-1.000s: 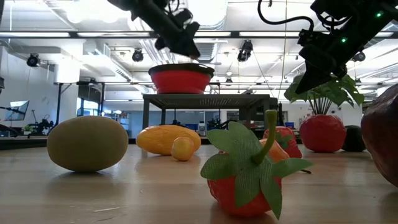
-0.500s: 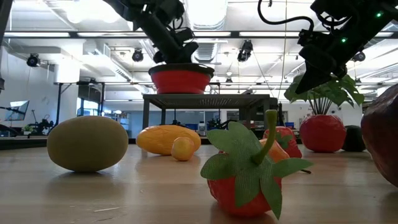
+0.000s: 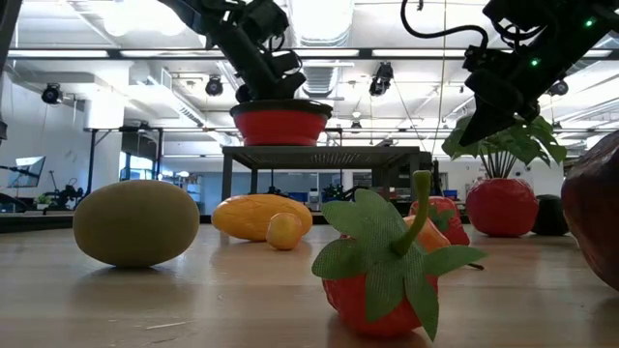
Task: Pick & Place Fruit
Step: Put the middle left yellow pear into the red strainer bowl on the shelf, then put the bottom left yellow pear into the red strainer bowl on the shelf
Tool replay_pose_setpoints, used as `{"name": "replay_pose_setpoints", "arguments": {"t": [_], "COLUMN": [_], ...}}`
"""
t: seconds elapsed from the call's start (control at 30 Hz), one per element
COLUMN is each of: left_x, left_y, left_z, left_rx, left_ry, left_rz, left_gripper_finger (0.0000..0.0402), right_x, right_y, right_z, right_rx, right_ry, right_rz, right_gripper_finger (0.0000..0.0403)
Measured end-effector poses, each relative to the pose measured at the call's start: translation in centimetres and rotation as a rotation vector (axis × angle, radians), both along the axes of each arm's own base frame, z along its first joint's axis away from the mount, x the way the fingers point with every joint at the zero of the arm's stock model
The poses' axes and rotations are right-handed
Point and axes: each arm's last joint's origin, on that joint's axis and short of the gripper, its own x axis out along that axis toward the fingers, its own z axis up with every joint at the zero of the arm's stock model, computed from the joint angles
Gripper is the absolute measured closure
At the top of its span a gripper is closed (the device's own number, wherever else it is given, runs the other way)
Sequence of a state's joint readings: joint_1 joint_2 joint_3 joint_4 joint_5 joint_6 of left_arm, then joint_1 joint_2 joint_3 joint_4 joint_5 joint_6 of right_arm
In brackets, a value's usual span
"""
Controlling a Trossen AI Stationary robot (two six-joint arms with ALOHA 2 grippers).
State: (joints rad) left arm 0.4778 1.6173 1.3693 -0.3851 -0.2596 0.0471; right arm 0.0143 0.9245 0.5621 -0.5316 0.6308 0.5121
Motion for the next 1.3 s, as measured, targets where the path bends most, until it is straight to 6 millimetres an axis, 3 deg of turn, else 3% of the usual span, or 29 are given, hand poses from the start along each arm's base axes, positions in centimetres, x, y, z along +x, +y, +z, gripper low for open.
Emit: {"name": "replay_pose_setpoints", "arguments": {"t": [0.33,0.53,0.7,0.87,1.1,1.3], "left_x": [0.0,0.0,0.1,-0.4,-1.8,-2.3], "left_y": [0.0,0.1,0.1,-0.3,-3.1,-8.1], "left_z": [0.1,0.3,1.7,4.4,7.9,7.8], "left_rx": [-0.001,0.003,0.025,0.021,-0.074,-0.207], "left_ry": [-0.003,-0.009,-0.013,0.021,0.145,0.309], "left_rz": [0.002,0.003,-0.009,-0.021,-0.055,-0.123], "left_gripper_finger": [0.0253,0.0213,0.0191,0.0189,0.0188,0.0189], "right_x": [0.0,0.1,0.1,0.1,0.1,0.1], "right_y": [0.0,0.0,0.0,0.0,0.0,0.0], "right_z": [0.0,0.0,0.1,0.1,0.1,0.1], "right_rx": [0.0,0.0,0.0,0.0,-0.008,-0.01], "right_ry": [-0.006,-0.008,-0.011,-0.011,-0.004,-0.002], "right_rz": [0.0,0.0,0.0,0.001,0.01,0.012], "right_gripper_finger": [0.0394,0.0394,0.0394,0.0394,0.0394,0.0394]}}
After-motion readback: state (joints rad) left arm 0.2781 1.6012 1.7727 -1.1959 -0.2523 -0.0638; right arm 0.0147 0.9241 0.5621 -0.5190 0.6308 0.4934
